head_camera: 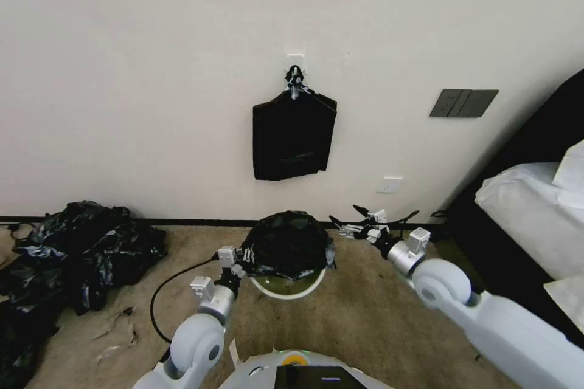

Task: Place a trash bag onto the trash bin.

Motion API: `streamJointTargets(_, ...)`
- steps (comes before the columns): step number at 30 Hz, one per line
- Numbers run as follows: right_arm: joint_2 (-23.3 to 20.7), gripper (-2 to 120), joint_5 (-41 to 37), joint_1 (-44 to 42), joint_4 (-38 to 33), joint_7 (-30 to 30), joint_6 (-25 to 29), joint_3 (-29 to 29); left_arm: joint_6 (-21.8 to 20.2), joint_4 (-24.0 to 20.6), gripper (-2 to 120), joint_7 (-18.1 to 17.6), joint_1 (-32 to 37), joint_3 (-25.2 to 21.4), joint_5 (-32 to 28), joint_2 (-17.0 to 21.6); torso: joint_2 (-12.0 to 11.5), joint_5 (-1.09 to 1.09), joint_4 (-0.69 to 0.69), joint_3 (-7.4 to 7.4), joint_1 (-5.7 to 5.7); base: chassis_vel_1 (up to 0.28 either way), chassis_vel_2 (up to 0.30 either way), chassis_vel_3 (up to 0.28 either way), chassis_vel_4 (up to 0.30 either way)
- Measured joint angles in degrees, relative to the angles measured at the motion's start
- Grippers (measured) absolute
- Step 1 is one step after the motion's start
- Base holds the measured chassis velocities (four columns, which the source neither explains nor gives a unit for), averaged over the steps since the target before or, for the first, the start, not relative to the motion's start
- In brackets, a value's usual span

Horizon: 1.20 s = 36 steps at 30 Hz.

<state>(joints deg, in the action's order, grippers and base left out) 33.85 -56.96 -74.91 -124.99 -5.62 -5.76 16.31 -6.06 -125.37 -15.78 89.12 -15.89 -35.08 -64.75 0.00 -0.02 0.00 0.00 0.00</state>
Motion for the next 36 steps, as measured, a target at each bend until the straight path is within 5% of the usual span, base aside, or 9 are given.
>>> streamJointTargets(5, 4.5, 100, -5.0, -6.2, -7.6, -7.2, -6.0, 3.1, -0.1, 0.1, 7, -1.8, -1.4, 0.2, -1.0, -0.3, 0.0, 0.0, 0.0, 0.0, 0.0, 0.0, 0.0, 0.0, 0.0)
streamJointTargets(15, 9.4, 92, -5.6, -11.0, -10.3, -10.6, -9.4, 3.7, -0.3, 0.1, 7, -2.2, -2.5, 0.2, -2.4, 0.5, 0.0, 0.02, 0.0, 0.0, 0.0, 0.0, 0.0, 0.0, 0.0)
streamJointTargets(36, 10.3, 15, -1.0, -9.6, -10.1, -12.6, -7.9, -2.3, -0.4, 0.2, 7, -2.5, -2.7, 0.6, -2.9, 1.3, 0.0, 0.02, 0.01, 0.0, 0.0, 0.0, 0.0, 0.0, 0.0)
